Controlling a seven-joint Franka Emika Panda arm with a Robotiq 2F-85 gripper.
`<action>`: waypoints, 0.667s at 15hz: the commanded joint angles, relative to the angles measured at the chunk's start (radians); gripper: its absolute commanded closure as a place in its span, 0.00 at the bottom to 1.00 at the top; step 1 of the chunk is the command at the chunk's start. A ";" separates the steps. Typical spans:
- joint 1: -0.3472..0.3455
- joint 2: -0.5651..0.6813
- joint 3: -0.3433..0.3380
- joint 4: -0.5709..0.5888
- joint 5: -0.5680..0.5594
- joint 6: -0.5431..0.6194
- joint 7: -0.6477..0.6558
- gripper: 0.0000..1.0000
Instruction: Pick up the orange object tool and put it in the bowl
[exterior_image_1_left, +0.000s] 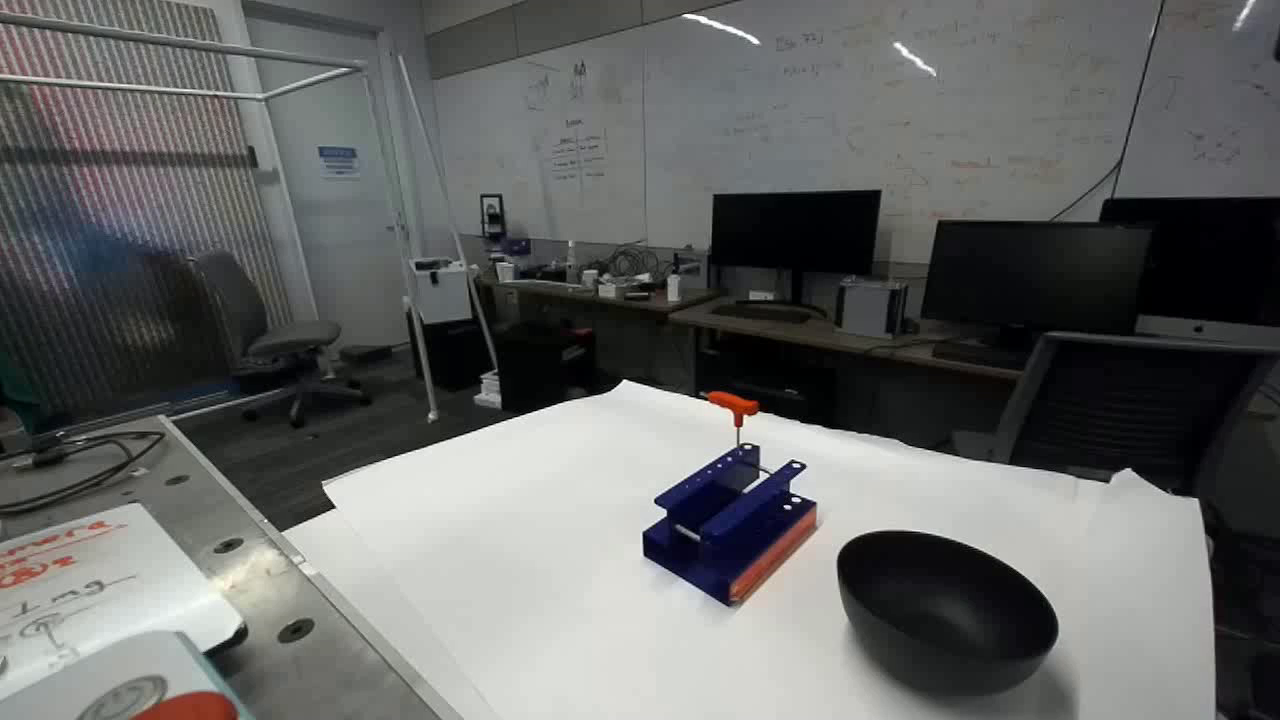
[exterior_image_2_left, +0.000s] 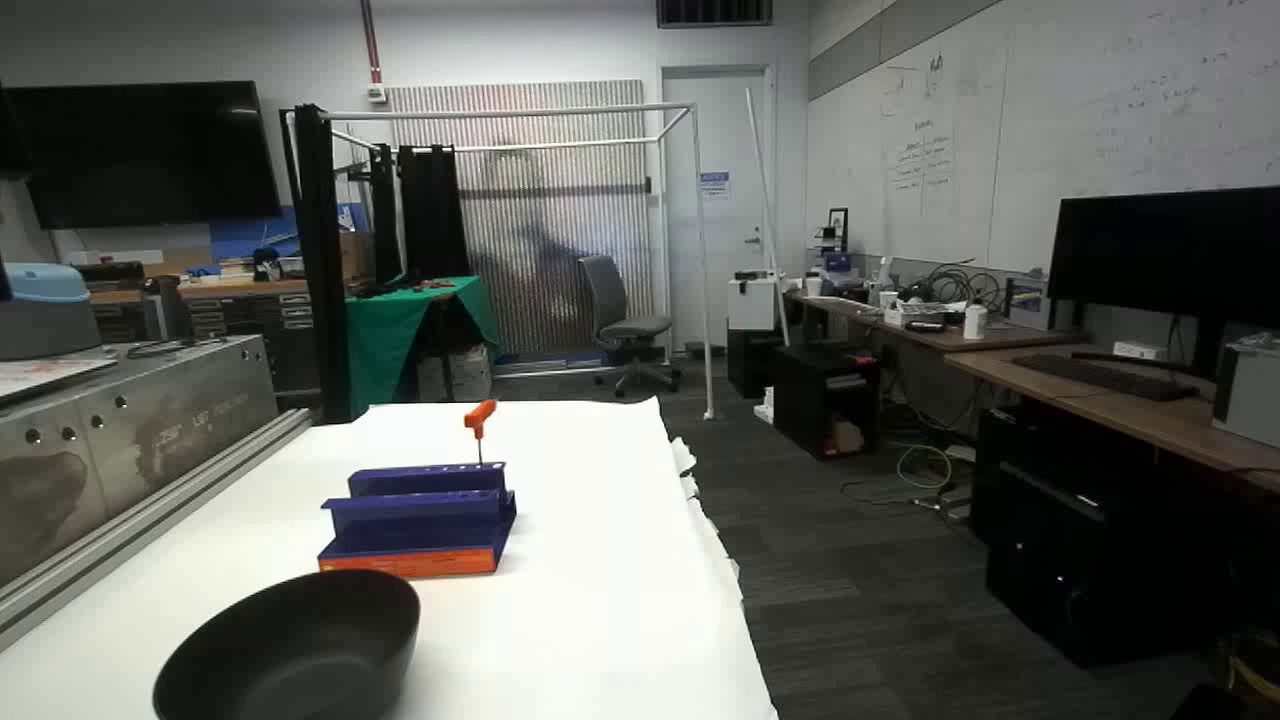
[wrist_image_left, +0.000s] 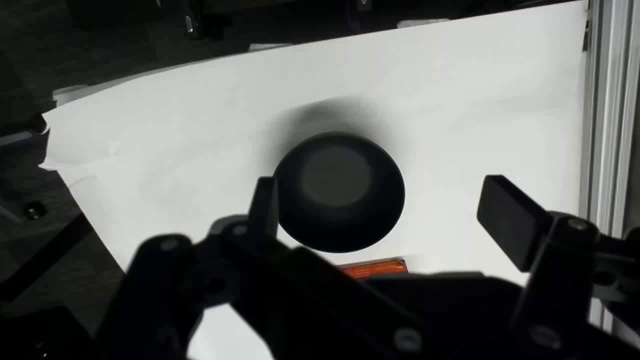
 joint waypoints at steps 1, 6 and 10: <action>0.001 0.001 -0.001 0.008 -0.001 -0.002 0.001 0.00; 0.001 -0.005 -0.001 0.019 -0.001 -0.002 0.000 0.00; -0.036 0.256 0.089 0.161 -0.058 0.140 0.074 0.00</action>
